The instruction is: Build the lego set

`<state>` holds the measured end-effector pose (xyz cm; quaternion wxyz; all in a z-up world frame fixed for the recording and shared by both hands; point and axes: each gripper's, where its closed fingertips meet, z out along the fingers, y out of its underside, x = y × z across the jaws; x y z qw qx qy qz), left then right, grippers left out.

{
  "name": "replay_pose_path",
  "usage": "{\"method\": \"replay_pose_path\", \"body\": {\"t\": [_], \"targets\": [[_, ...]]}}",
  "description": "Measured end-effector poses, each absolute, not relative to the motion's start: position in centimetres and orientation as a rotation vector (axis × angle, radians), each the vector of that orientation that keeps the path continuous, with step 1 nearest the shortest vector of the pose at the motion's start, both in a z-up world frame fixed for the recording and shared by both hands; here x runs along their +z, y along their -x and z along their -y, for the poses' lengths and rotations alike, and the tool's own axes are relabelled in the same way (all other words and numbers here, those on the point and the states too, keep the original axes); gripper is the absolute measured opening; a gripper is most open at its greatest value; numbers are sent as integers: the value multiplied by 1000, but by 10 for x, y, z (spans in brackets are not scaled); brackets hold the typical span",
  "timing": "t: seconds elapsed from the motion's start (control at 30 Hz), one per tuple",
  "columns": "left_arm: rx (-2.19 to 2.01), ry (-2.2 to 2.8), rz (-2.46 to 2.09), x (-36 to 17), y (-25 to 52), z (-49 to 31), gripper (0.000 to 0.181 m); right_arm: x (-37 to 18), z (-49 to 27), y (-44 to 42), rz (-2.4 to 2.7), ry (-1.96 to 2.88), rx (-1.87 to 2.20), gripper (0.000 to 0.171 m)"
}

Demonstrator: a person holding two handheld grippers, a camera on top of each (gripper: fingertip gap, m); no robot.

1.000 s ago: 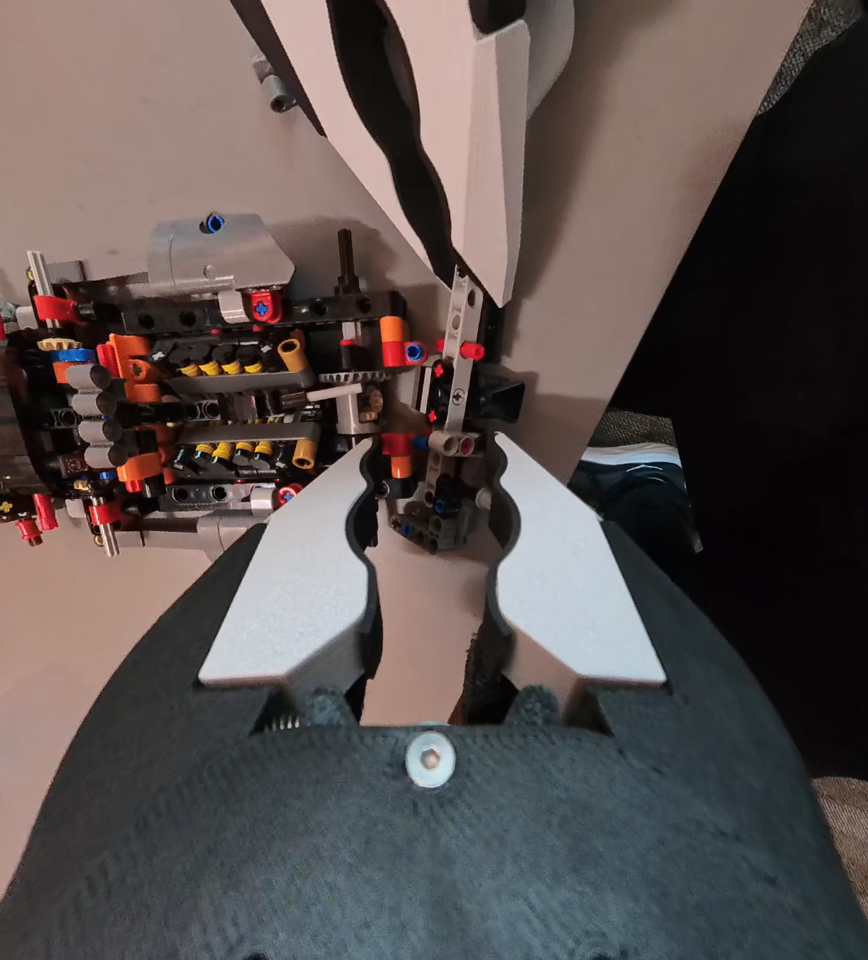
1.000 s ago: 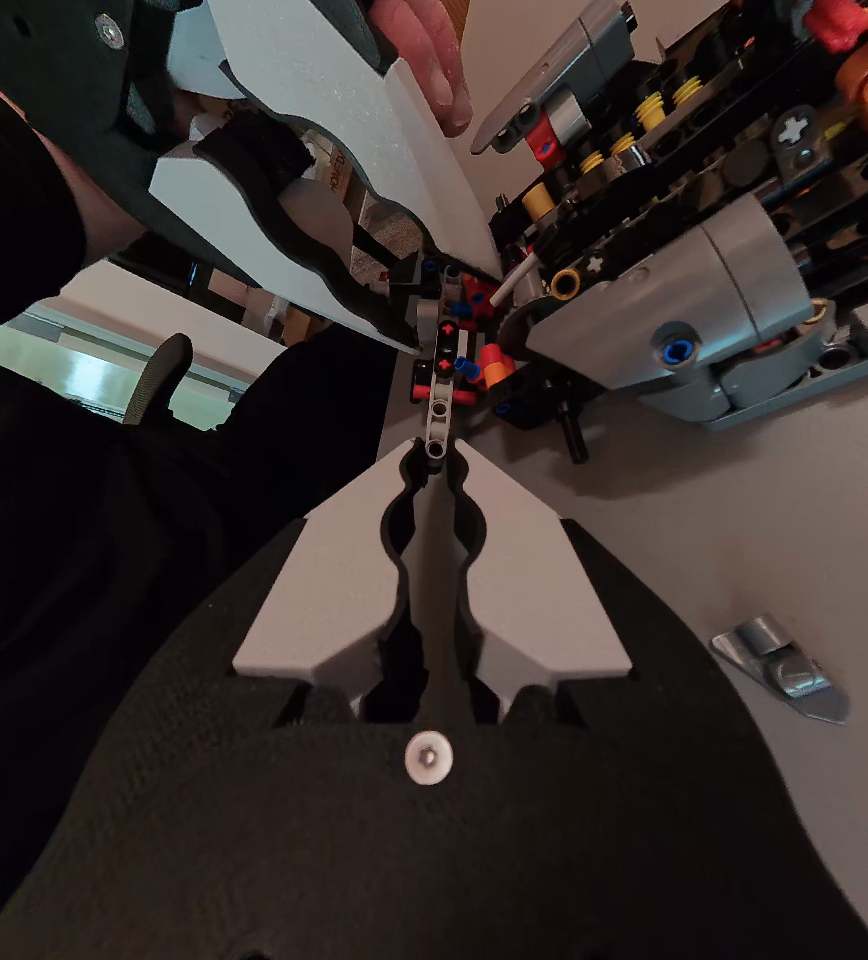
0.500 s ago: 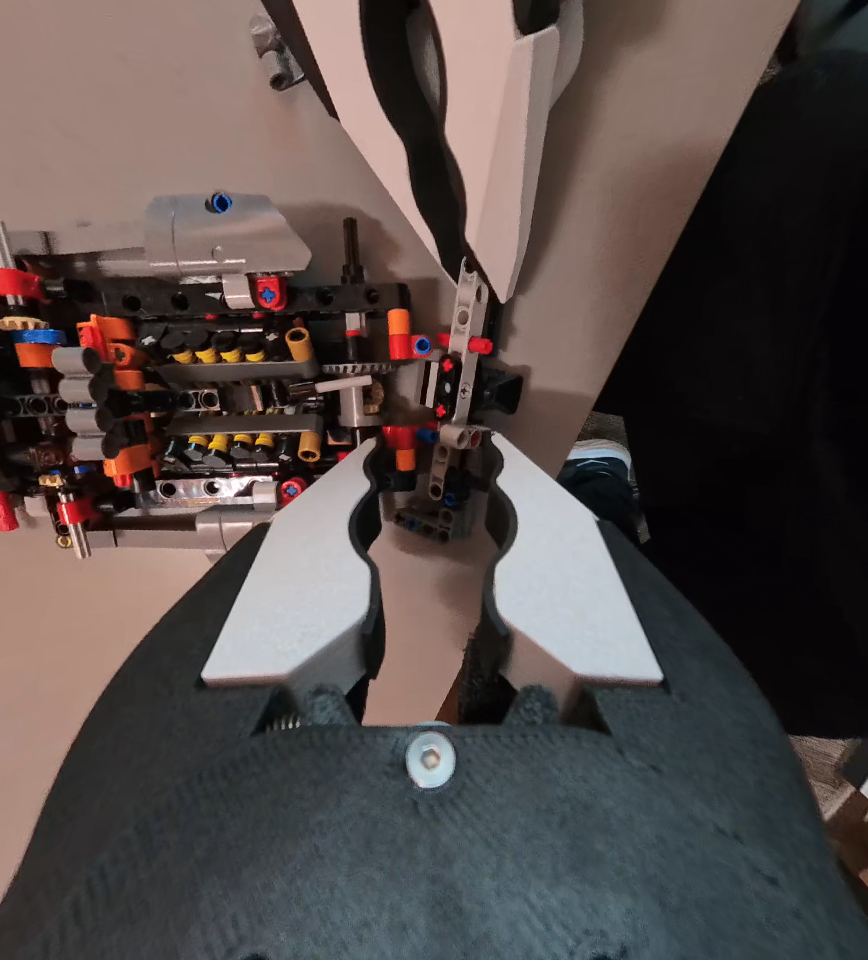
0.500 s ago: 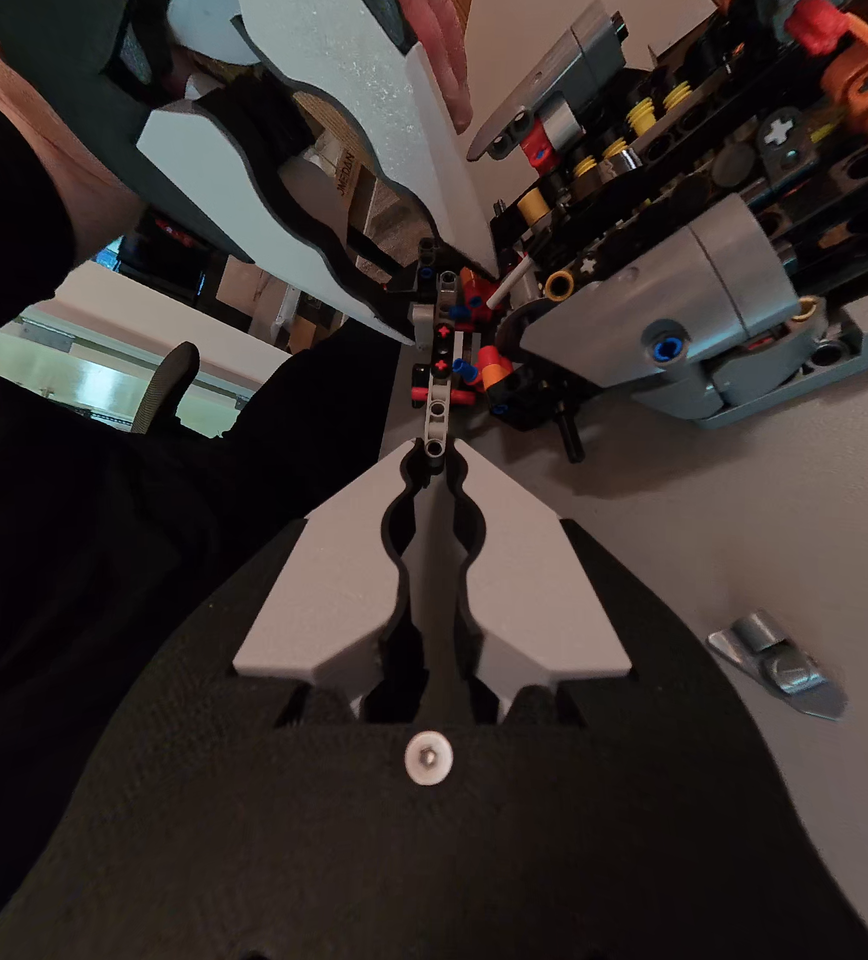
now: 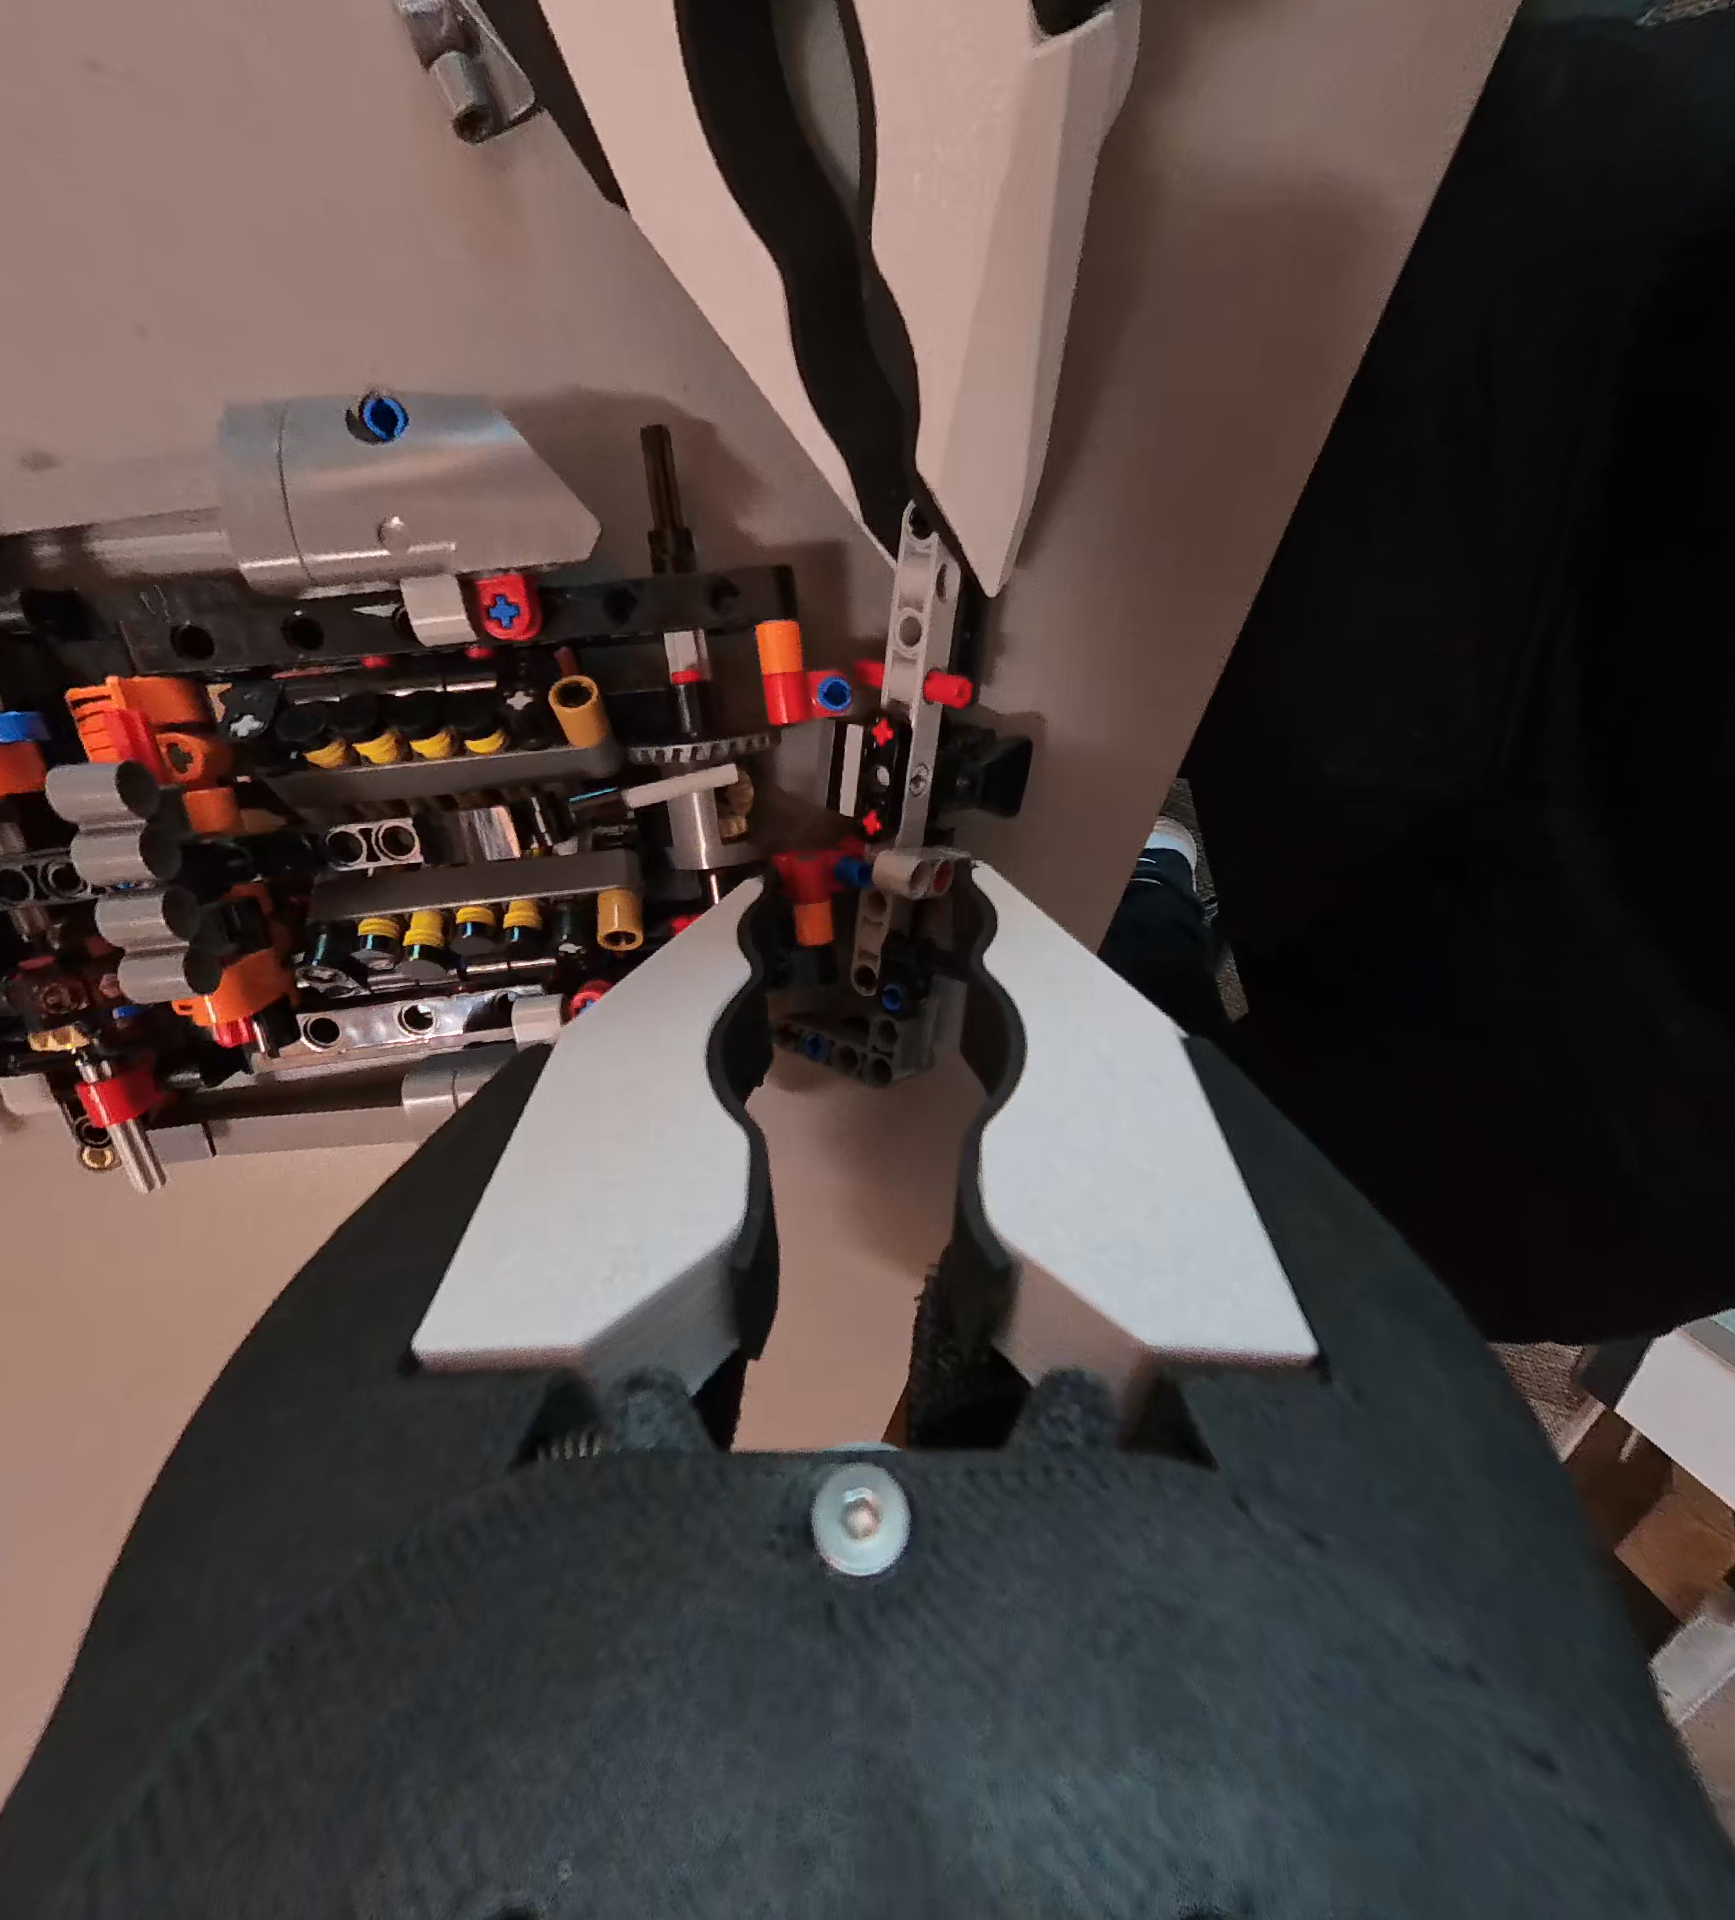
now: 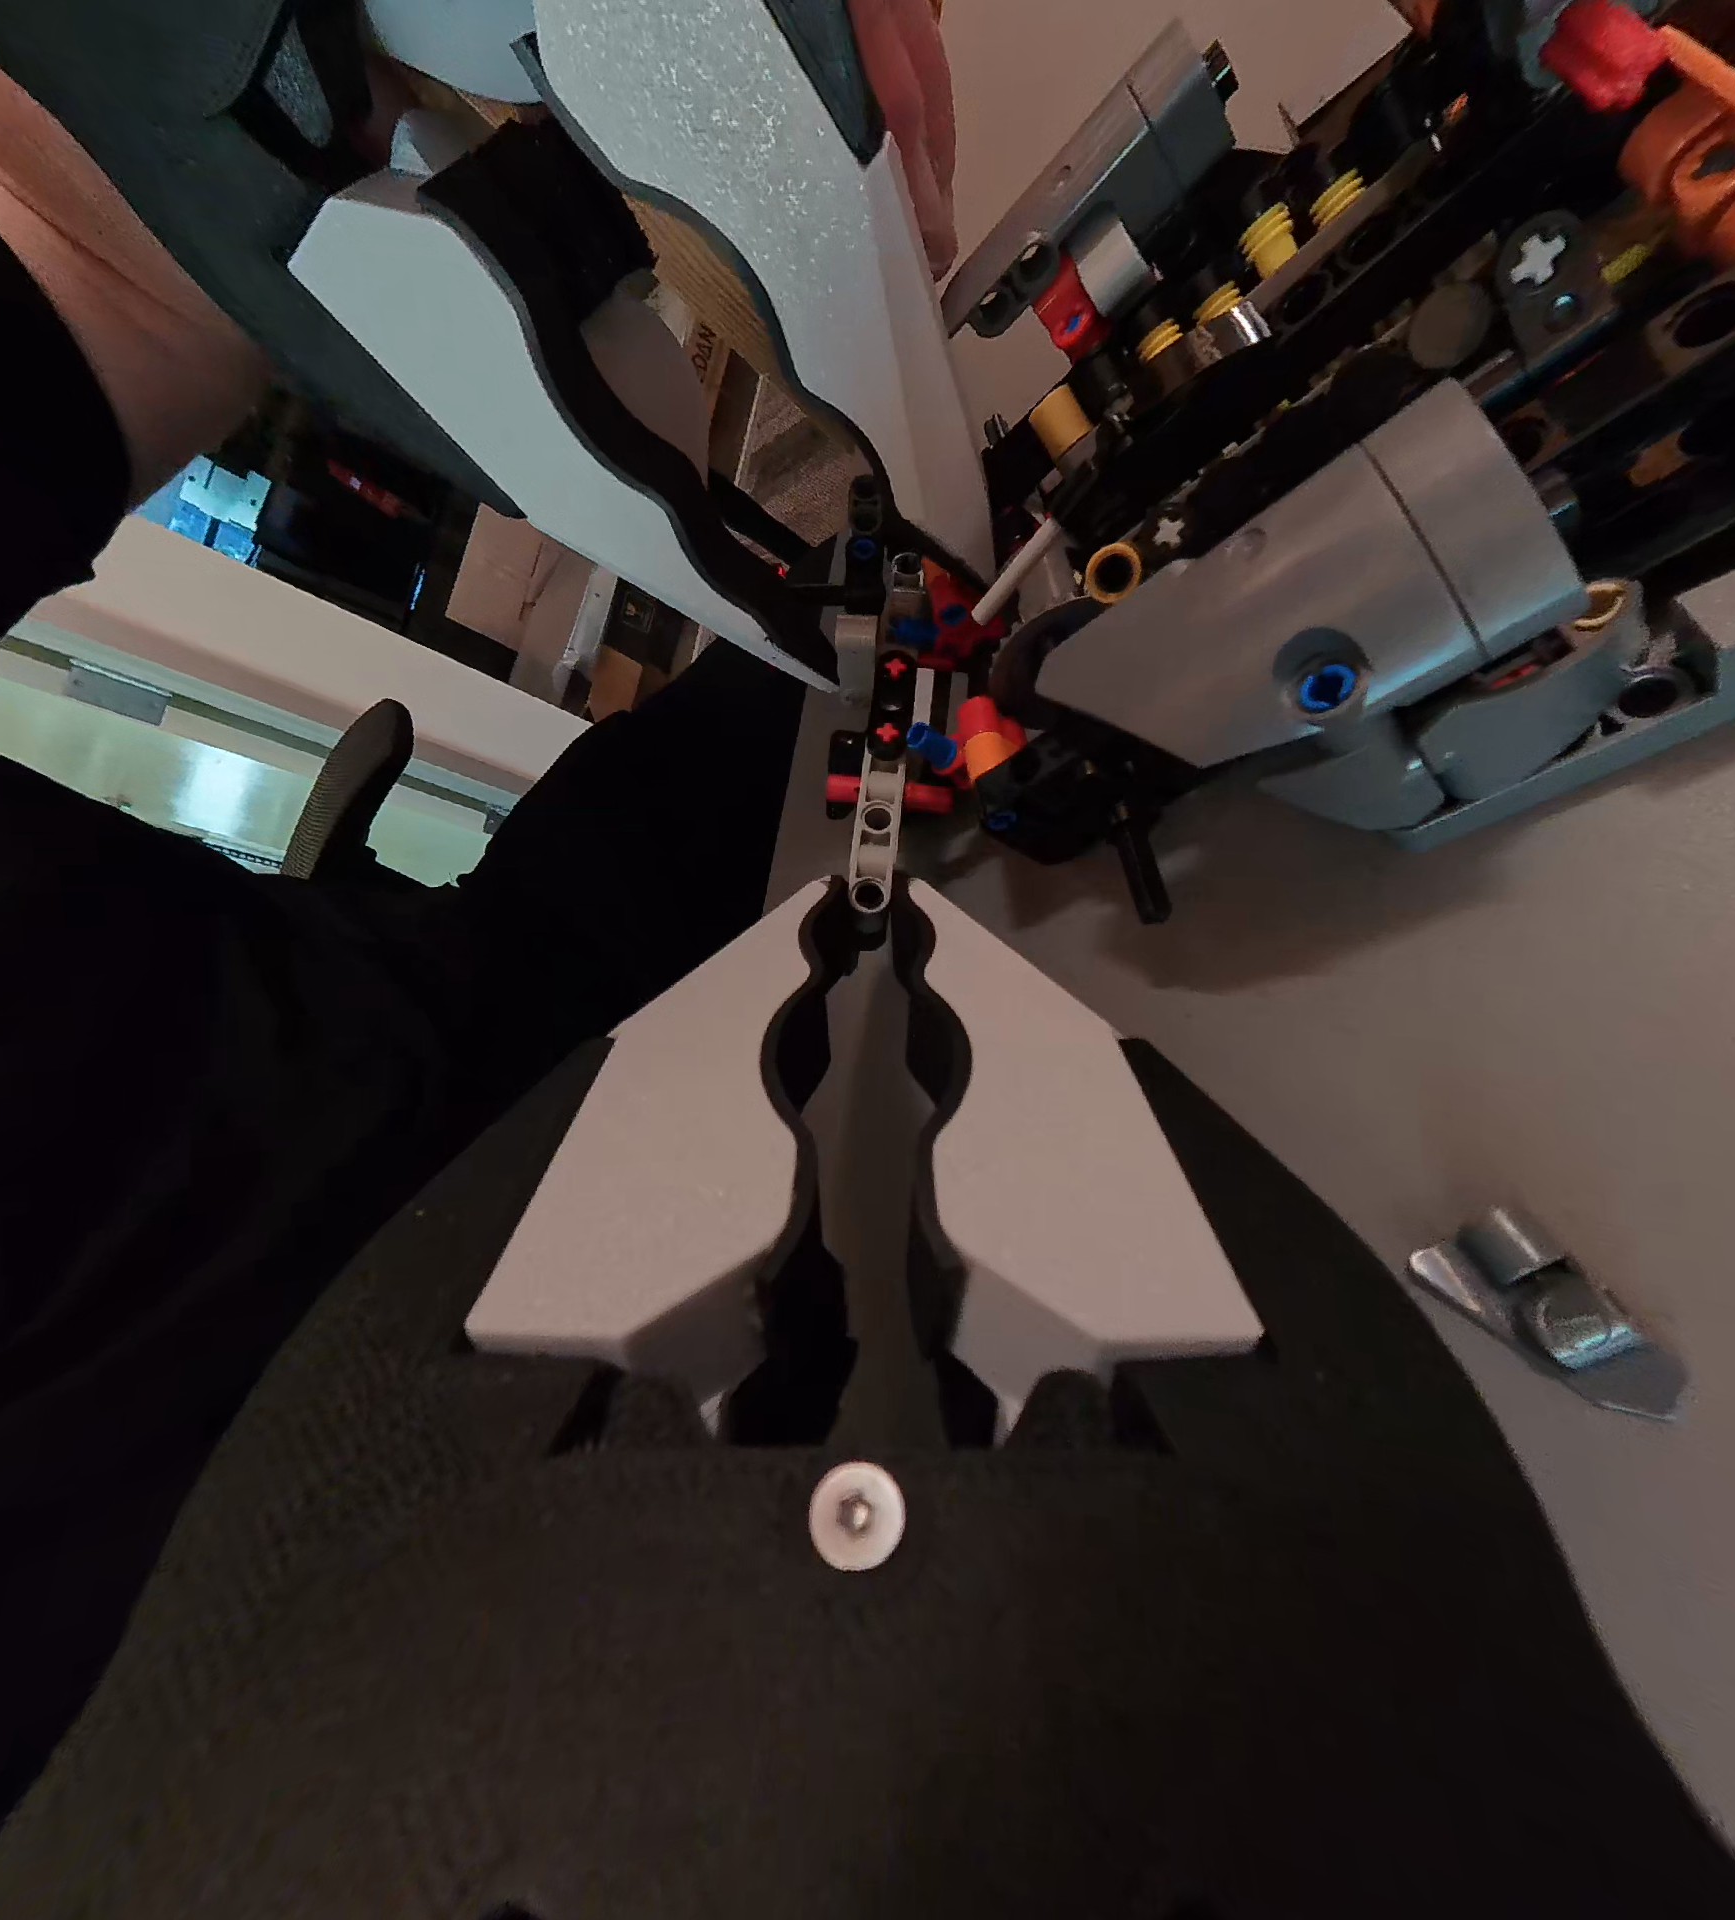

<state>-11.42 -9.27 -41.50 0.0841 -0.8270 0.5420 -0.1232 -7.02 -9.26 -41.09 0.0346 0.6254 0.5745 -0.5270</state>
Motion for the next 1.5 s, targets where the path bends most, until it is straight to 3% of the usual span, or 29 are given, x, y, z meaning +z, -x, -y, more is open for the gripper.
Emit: {"method": "replay_pose_path", "body": {"t": [1.5], "targets": [[-496, 2503, -1626, -412, 117, 94, 28, -408, 89, 73, -1726, -1980, -1666, 6]]}}
